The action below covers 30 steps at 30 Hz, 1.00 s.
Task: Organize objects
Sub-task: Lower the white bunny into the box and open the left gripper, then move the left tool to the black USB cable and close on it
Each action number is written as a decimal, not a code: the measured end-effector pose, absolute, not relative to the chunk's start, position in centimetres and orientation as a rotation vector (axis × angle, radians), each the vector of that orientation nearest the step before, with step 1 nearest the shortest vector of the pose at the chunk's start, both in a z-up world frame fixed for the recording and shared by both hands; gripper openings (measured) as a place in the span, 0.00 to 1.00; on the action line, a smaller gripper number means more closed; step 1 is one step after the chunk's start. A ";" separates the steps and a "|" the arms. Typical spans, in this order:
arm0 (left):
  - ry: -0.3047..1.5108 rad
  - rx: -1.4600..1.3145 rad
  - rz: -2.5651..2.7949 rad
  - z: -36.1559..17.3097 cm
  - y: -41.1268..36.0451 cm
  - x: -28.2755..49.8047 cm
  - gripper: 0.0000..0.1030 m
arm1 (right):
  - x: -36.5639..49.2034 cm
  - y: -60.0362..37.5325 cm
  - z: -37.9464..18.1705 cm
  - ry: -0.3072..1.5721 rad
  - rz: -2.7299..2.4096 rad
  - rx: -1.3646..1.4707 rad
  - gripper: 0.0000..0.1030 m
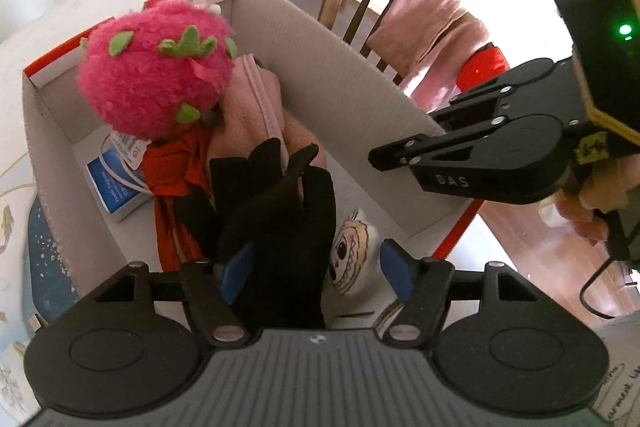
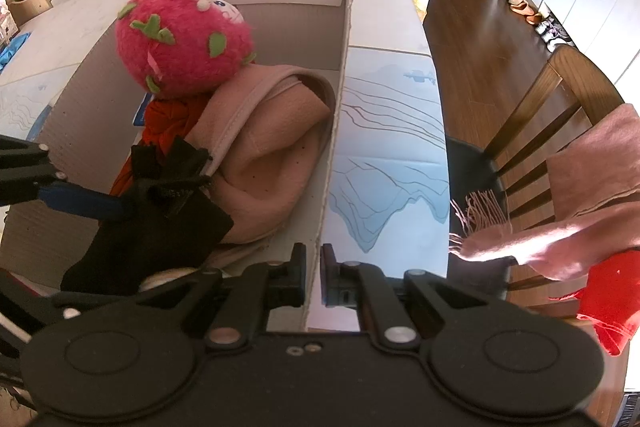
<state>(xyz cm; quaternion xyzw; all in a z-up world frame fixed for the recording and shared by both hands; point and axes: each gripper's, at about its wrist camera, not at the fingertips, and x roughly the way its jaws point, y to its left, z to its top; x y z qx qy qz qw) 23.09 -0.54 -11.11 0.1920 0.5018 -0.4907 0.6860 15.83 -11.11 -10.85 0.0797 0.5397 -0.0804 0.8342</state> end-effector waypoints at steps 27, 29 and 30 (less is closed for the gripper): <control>0.976 0.271 -0.749 -6.8 14.5 27.4 0.77 | 16.0 -11.1 -10.2 1.146 -0.164 0.156 0.08; 0.992 0.250 -0.716 -7.7 15.9 27.8 0.77 | 16.0 -11.1 -10.2 1.149 -0.164 0.155 0.08; 1.003 0.244 -0.698 -8.2 16.6 27.9 0.77 | 16.1 -11.0 -10.3 1.150 -0.163 0.154 0.08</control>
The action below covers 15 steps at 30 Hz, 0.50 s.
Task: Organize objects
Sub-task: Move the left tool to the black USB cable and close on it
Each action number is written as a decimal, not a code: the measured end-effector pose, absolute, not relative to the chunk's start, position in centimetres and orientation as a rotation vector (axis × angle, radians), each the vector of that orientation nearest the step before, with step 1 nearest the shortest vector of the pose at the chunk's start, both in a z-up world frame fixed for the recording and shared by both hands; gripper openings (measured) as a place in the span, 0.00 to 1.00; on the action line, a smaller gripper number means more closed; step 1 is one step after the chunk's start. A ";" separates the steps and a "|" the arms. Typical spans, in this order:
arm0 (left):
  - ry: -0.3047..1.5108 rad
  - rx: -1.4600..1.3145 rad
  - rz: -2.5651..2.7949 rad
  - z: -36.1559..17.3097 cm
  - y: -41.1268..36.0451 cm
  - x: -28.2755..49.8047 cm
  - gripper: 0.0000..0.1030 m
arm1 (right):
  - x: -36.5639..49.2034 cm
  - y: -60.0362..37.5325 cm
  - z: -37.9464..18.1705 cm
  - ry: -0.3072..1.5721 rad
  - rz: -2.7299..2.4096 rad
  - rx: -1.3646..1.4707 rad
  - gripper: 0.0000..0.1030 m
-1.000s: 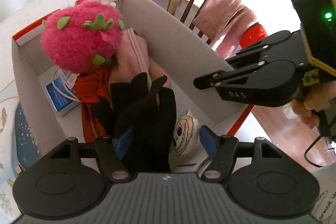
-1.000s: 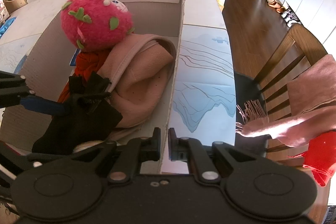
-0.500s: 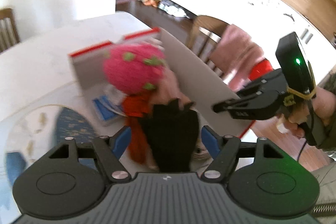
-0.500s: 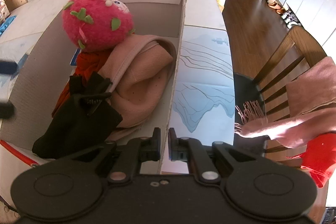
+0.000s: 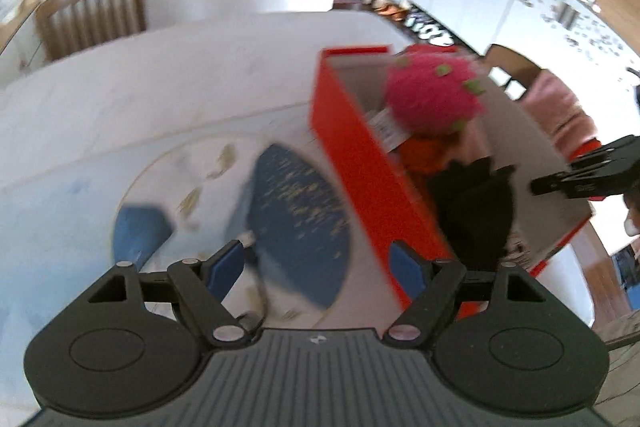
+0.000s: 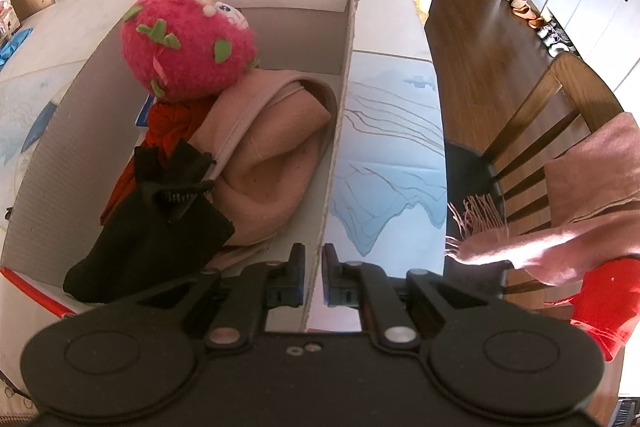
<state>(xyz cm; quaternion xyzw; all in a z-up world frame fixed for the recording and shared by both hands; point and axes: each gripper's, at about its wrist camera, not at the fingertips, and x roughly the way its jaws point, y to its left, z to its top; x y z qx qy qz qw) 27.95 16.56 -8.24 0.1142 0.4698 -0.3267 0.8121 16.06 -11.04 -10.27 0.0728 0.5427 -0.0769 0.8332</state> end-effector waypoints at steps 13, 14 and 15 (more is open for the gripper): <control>1.064 0.328 -0.609 -14.8 21.2 28.3 0.77 | 16.2 -11.0 -10.8 1.165 -0.161 0.148 0.08; 1.069 0.335 -0.612 -15.1 21.3 28.3 0.77 | 16.2 -11.0 -10.8 1.167 -0.161 0.148 0.08; 1.076 0.346 -0.610 -15.4 21.4 28.3 0.77 | 16.1 -10.9 -10.9 1.168 -0.161 0.148 0.08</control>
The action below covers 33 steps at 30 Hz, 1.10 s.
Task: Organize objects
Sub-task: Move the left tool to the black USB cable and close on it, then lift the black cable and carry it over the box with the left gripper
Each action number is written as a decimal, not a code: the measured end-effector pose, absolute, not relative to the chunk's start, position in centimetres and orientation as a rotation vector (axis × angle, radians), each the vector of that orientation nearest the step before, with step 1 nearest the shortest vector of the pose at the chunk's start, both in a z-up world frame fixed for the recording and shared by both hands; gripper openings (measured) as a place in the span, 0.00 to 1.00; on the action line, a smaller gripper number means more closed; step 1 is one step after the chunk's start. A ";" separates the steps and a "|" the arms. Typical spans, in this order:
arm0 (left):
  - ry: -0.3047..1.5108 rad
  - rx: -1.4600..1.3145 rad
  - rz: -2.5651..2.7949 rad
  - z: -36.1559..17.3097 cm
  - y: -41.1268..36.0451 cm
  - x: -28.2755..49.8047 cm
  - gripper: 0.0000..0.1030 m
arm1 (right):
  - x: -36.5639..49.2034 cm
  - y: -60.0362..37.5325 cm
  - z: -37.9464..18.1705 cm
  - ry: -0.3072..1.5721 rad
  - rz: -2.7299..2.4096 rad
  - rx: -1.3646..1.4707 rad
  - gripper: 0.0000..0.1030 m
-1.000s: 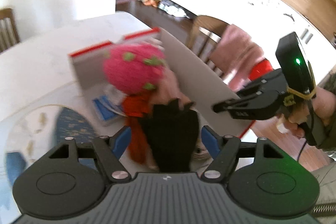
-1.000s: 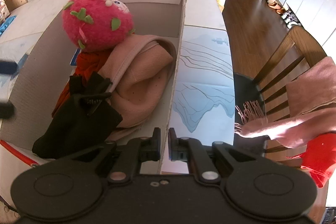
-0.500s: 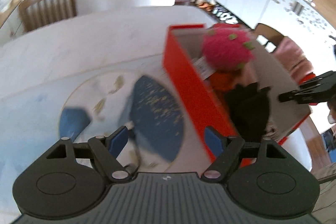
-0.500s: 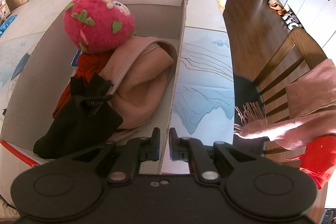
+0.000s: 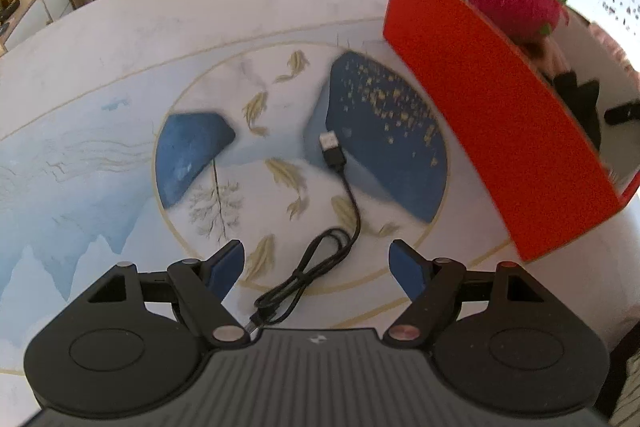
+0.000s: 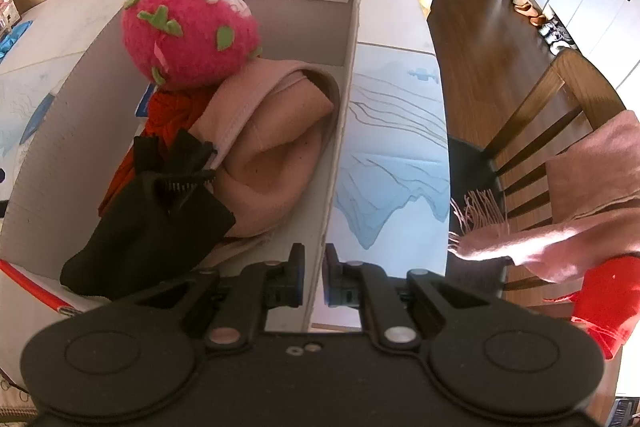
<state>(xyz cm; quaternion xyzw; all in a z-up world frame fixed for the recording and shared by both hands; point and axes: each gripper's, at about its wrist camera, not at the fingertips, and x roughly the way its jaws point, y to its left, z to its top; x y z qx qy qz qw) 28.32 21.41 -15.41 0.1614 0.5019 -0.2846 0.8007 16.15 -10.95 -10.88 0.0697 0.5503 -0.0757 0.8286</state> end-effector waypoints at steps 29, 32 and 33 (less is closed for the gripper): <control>1.070 0.468 -0.645 -16.3 18.6 27.1 0.09 | 16.0 -10.8 -11.1 1.174 -0.163 0.153 0.09; 1.065 0.422 -0.632 -15.5 18.6 27.4 0.08 | 16.0 -10.8 -11.1 1.174 -0.163 0.153 0.08; 1.062 0.403 -0.629 -15.2 18.6 27.6 0.08 | 16.0 -10.8 -11.1 1.174 -0.163 0.153 0.08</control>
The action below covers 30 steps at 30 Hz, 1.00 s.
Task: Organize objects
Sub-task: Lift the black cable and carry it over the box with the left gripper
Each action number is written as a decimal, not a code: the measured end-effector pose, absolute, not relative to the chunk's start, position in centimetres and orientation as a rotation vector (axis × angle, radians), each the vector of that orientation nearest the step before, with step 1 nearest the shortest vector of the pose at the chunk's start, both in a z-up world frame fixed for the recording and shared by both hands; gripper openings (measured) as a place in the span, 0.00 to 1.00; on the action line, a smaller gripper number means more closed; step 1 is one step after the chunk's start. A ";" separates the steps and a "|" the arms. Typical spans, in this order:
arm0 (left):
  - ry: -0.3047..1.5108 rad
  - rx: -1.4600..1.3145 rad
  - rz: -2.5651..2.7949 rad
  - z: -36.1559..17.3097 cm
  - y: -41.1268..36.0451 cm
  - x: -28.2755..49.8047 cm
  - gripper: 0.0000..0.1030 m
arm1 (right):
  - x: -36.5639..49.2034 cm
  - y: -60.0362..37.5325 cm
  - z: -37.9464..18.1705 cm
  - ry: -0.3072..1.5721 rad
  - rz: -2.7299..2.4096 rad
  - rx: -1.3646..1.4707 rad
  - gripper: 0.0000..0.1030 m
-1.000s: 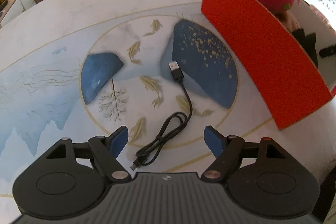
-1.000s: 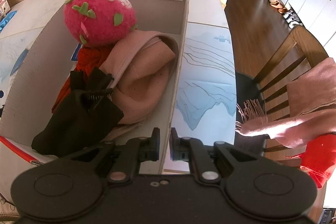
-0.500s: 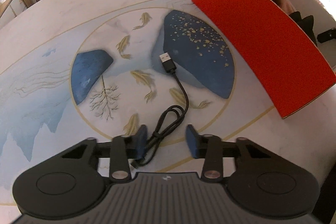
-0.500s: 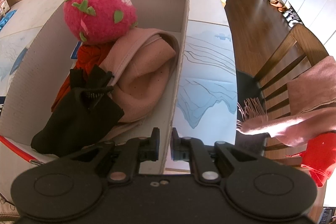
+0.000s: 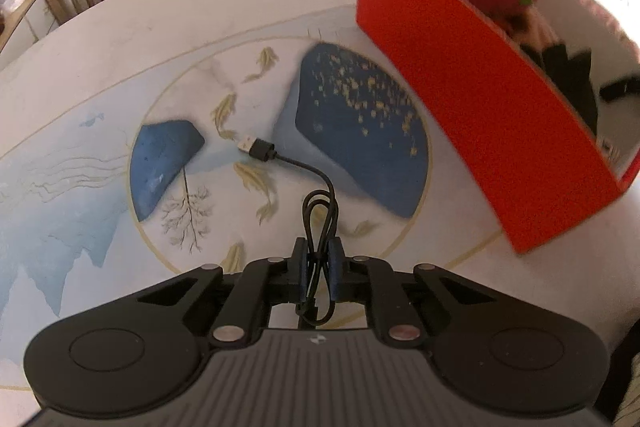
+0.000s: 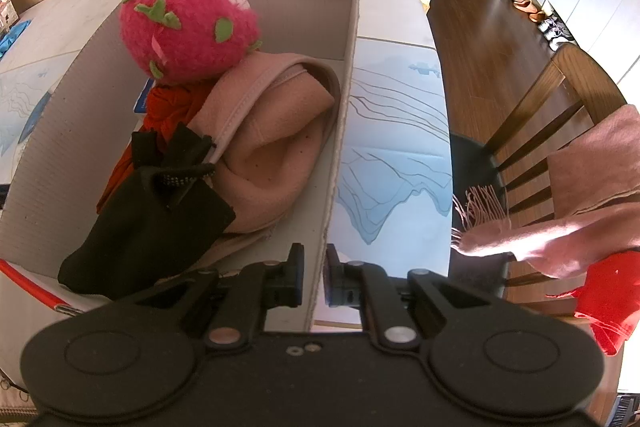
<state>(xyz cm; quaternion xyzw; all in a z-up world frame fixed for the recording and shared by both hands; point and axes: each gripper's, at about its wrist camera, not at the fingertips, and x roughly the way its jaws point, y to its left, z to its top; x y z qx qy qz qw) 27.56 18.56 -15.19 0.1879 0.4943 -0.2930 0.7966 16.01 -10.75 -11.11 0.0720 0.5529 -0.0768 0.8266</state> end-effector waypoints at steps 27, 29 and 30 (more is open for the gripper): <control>0.833 0.289 -0.972 -2.9 11.8 23.6 0.08 | 16.0 -11.0 -11.2 1.171 -0.165 0.161 0.07; 0.823 0.308 -1.020 -2.4 10.8 22.8 0.08 | 15.9 -11.1 -11.2 1.170 -0.165 0.162 0.07; 0.816 0.318 -1.040 -2.3 10.4 22.4 0.08 | 15.9 -11.1 -11.2 1.170 -0.165 0.162 0.07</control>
